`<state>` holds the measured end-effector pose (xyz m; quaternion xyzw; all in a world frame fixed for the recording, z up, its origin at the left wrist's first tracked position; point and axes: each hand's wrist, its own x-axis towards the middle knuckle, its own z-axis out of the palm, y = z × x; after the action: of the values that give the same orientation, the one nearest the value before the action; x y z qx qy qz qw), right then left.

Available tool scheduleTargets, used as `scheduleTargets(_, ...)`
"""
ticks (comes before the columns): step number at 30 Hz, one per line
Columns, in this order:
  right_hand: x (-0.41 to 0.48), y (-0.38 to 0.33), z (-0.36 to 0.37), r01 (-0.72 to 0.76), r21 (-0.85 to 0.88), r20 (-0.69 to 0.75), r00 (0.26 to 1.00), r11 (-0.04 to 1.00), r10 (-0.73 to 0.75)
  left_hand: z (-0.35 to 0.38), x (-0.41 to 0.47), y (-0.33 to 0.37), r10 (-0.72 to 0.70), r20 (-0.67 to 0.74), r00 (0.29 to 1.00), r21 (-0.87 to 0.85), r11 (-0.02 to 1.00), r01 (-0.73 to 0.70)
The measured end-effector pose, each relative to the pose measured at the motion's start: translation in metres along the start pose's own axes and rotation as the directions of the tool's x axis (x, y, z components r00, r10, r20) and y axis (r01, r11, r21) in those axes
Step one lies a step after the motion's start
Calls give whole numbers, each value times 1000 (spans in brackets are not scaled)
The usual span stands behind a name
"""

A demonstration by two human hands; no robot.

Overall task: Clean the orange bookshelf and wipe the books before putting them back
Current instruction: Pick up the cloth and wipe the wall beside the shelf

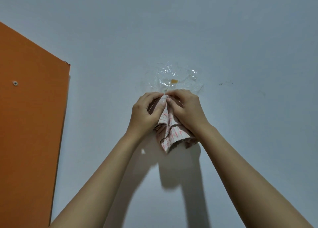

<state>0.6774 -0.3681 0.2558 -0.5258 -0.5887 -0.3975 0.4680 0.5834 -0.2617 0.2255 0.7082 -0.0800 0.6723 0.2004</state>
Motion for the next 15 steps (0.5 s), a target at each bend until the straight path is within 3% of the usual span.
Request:
scheduleTargets(6,6,-4,-5,-120,-26,130,984,992,123,-3,-10,1,-98,107,989,-132,985,112)
scheduleTargets(11,-4,-7,0,-172,58,61,984,983,169,3,-19,0,-216,191,957,-420,863,279)
scheduleTargets(15,-13,-10,2,-258,229,18,965,939,261,12,-25,2,-274,215,937,-559,753,348)
